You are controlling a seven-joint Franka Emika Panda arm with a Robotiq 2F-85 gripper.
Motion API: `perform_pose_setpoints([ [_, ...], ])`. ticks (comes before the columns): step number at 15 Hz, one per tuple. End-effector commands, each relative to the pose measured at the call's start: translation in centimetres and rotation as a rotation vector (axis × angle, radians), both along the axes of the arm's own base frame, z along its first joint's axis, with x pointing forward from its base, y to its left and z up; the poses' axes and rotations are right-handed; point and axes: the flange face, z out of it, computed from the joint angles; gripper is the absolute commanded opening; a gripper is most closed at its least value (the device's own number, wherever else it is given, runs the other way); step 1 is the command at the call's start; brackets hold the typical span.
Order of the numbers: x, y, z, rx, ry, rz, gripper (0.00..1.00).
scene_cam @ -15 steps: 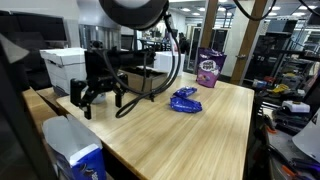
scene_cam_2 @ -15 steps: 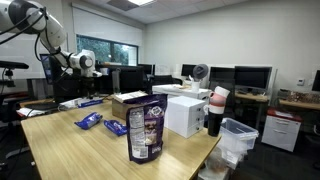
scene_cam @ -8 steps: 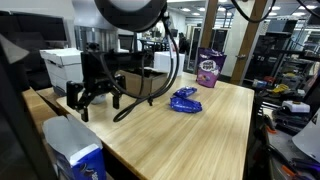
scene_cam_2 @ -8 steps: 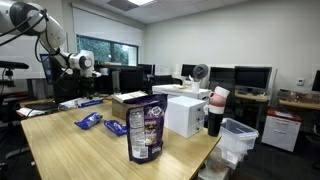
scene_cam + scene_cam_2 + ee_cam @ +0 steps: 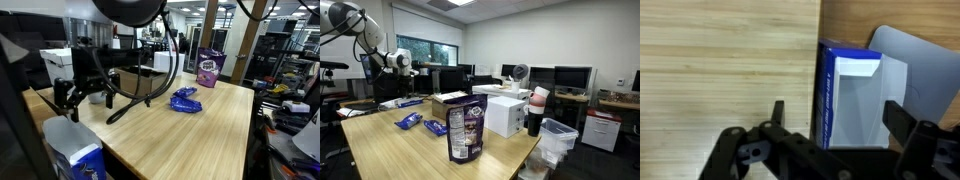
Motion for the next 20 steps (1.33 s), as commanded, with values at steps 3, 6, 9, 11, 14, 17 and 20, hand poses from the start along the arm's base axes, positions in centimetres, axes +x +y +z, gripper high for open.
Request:
perform_pose_setpoints([
  [3,-0.1,1.2,-2.0,-0.020,0.004,0.013,1.00],
  [6,-0.1,1.6,-3.9,-0.025,0.033,0.021,1.00],
  [9,-0.4,2.7,-5.7,-0.049,0.041,0.024,0.94],
  [11,-0.9,3.7,-6.4,-0.059,0.041,0.027,0.70],
  [14,-1.4,4.9,-6.8,-0.065,0.032,0.041,0.50],
  [17,-1.8,5.9,-6.7,-0.068,0.025,0.052,0.31],
  [20,-2.0,6.1,-6.4,-0.077,0.017,0.046,0.15],
])
